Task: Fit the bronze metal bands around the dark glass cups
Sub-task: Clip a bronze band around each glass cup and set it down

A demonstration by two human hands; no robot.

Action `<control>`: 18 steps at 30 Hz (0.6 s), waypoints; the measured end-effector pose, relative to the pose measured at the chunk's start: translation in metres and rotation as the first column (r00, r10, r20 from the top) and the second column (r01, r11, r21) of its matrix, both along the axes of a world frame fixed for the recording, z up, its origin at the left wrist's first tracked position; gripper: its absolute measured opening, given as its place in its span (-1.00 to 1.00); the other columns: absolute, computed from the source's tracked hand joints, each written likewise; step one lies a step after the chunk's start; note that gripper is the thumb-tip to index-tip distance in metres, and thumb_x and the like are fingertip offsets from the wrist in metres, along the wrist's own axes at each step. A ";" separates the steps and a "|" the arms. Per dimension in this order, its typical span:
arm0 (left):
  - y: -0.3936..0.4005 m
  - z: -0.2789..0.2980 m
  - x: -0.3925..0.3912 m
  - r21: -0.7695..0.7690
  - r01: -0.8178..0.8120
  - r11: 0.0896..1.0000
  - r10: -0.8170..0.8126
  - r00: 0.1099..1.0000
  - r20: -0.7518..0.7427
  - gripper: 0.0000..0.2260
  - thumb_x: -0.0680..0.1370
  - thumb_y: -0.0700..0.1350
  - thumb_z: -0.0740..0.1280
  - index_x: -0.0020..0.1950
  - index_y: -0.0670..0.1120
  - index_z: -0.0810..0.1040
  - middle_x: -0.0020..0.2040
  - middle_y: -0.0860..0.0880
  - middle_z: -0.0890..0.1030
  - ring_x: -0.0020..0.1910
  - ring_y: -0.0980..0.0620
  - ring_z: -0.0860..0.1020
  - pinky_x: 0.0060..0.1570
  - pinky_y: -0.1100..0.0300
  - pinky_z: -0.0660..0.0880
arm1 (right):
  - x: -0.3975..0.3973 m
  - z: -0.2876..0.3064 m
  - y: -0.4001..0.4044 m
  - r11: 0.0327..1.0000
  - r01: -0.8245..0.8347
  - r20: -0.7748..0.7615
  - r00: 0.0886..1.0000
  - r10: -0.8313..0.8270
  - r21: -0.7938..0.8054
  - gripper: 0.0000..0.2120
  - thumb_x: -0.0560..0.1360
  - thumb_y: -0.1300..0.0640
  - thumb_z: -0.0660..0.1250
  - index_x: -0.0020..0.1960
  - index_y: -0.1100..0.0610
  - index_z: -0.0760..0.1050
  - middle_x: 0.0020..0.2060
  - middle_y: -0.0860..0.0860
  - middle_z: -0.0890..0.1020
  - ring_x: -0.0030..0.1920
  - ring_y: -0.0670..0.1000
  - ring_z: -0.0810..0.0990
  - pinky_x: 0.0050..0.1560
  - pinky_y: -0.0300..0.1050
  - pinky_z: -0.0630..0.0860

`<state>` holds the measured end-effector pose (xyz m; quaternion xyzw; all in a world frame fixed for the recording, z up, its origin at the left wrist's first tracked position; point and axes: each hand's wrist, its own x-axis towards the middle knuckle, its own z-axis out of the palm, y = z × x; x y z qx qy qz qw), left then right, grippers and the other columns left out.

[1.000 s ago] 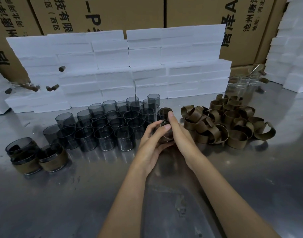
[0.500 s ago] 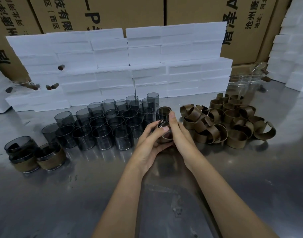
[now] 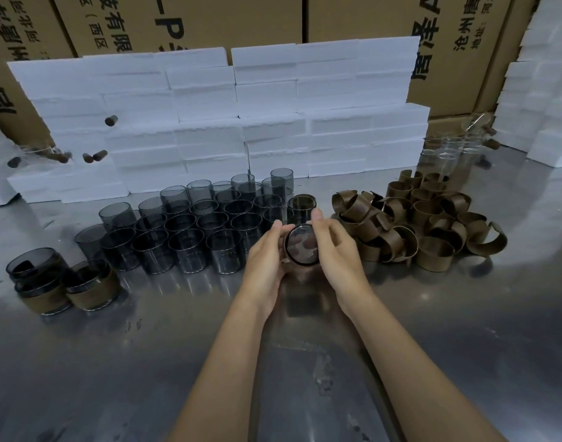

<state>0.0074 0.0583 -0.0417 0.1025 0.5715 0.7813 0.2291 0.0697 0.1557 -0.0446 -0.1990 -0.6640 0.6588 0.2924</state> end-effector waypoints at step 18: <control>0.009 0.004 0.024 -0.054 0.005 0.999 -0.009 0.997 -0.072 -0.67 0.63 0.05 0.34 -0.14 -0.17 0.68 -0.18 -0.14 0.73 -0.17 -0.07 0.70 -0.11 0.17 0.61 | 0.013 0.007 -0.004 0.822 -0.093 -0.044 0.996 0.082 -0.563 -0.68 0.52 0.02 0.43 -0.37 0.08 0.53 -0.44 0.01 0.62 -0.41 -0.01 0.65 -0.21 -0.09 0.53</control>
